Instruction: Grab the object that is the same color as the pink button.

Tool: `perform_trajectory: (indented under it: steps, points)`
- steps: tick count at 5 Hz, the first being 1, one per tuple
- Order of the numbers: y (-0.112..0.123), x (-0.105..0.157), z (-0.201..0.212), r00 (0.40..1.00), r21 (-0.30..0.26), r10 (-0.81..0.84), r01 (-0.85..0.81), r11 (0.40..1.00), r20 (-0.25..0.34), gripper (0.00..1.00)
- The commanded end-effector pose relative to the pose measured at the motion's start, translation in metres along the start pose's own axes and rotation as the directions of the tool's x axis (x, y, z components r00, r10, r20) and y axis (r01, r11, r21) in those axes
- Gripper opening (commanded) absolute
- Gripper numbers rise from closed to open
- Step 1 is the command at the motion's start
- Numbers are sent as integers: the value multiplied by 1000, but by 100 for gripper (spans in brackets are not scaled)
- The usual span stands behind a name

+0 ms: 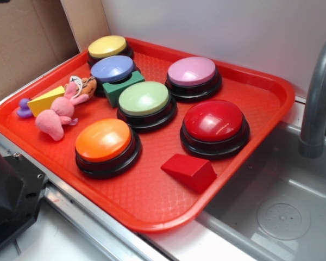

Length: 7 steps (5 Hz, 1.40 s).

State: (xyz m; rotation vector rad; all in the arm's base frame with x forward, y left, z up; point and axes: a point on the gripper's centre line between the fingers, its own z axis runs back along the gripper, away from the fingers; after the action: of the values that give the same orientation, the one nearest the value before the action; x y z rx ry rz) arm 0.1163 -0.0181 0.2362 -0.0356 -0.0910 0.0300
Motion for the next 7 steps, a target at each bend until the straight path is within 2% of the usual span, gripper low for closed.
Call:
perform_trajectory:
  steps: [1, 2, 4, 5, 7]
  points:
    - [0, 0, 0, 1000, 0, 0, 0, 1000, 0, 100]
    - [10, 8, -26, 996, 34, 85, -85, 996, 3, 100]
    - [34, 18, -79, 971, 40, 236, -237, 971, 18, 100]
    - [38, 20, -98, 950, 34, 312, -313, 949, 17, 100]
    - [45, 21, -131, 910, 63, 413, -413, 908, 19, 100]
